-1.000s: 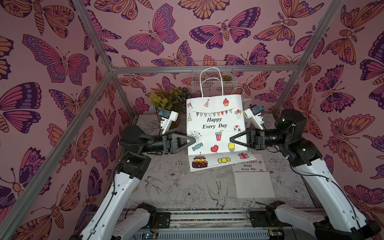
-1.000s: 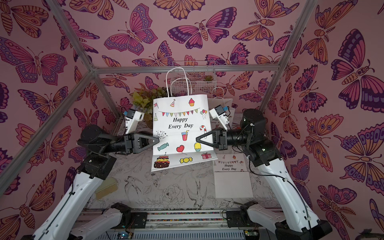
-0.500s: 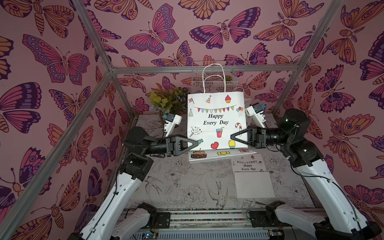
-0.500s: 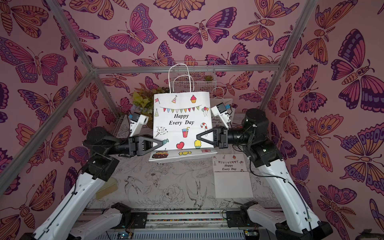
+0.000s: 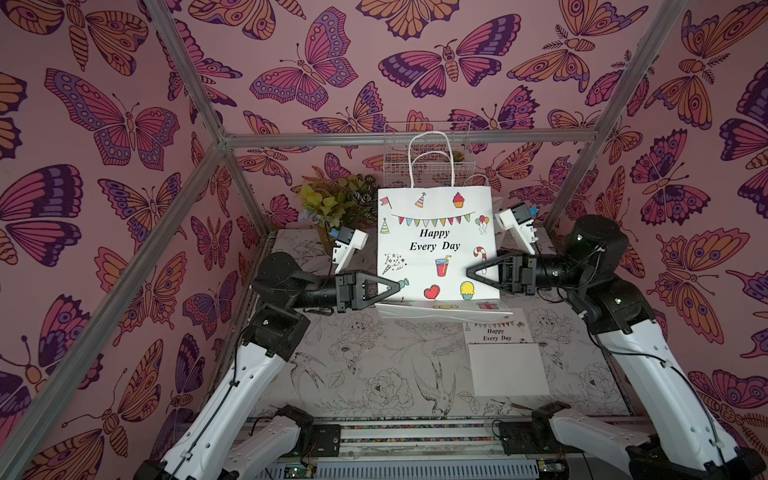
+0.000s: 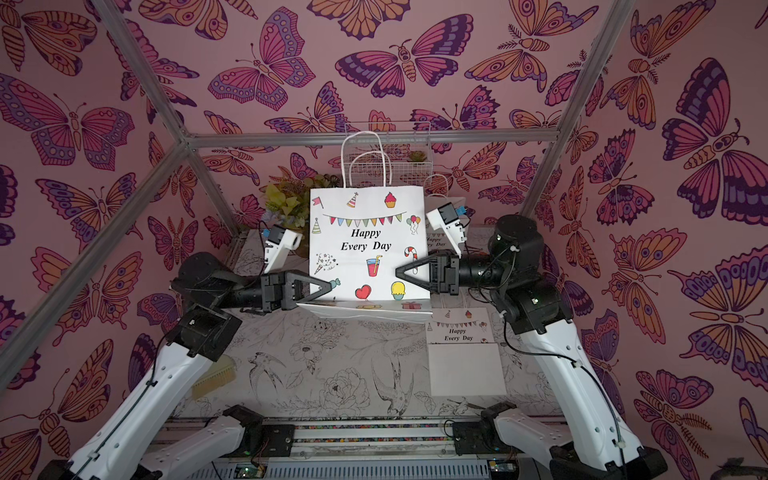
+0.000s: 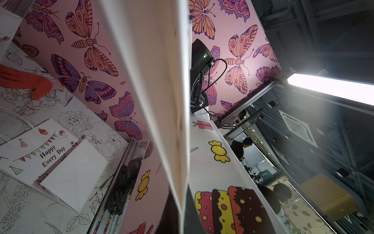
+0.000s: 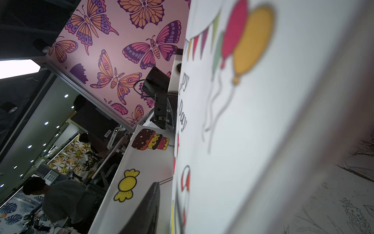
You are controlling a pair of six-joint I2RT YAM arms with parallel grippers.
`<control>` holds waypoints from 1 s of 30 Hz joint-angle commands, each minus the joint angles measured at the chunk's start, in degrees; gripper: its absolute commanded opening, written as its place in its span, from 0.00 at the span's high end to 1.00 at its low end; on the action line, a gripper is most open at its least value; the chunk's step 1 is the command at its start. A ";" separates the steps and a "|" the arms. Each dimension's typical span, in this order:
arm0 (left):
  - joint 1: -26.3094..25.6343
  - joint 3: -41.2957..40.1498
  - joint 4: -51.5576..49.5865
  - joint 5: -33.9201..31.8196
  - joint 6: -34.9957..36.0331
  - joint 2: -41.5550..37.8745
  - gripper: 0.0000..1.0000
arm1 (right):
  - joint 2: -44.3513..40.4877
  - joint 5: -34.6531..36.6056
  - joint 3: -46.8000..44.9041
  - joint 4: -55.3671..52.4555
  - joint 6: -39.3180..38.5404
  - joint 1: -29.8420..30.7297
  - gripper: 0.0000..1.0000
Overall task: Put away the paper bag
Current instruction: Press the paper bag.
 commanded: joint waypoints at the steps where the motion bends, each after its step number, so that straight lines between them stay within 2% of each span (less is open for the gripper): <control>1: -0.17 -0.28 0.88 0.75 0.78 -0.79 1.00 | 0.98 -0.50 4.14 0.48 -0.80 -1.11 0.53; 3: -0.18 -0.45 0.82 1.01 0.96 -0.81 1.00 | 2.18 -0.52 5.73 2.49 0.70 -1.91 0.56; 7: -0.18 -0.54 0.84 1.11 1.10 -1.03 1.00 | 5.23 -0.61 9.43 5.74 3.67 -2.27 0.84; 9: -0.13 -0.49 0.81 0.73 1.27 -1.20 0.99 | 6.04 -0.52 10.15 6.34 4.29 -2.30 0.94; 10: -0.21 -0.27 0.82 0.43 1.60 -1.33 0.92 | 6.25 -0.48 10.18 6.35 4.30 -2.27 0.97; 13: 0.08 0.95 0.43 -2.66 3.44 -1.61 0.72 | 5.92 -0.41 9.19 6.39 4.25 -2.30 1.00; 15: 0.25 2.39 0.35 -5.02 4.50 -1.19 0.67 | 5.43 -0.43 8.21 5.90 4.05 -2.28 1.00; 18: 0.35 5.18 0.51 -7.88 5.66 0.25 0.66 | 4.56 -0.43 6.99 4.72 3.47 -2.29 1.00; 21: 0.35 7.47 1.89 -9.24 5.42 2.05 0.68 | 3.45 -0.51 6.12 3.35 2.56 -2.30 1.00; 23: 0.35 8.30 3.19 -9.54 4.73 3.11 0.75 | 2.81 -0.61 5.42 2.76 2.32 -2.27 1.00; 27: 0.35 8.11 6.40 -10.01 2.51 3.93 0.96 | 1.78 -0.68 3.72 2.77 2.34 -2.30 1.00; 30: 0.36 7.36 6.94 -10.50 2.08 3.54 1.00 | 1.03 -0.94 2.58 2.35 2.10 -2.26 1.00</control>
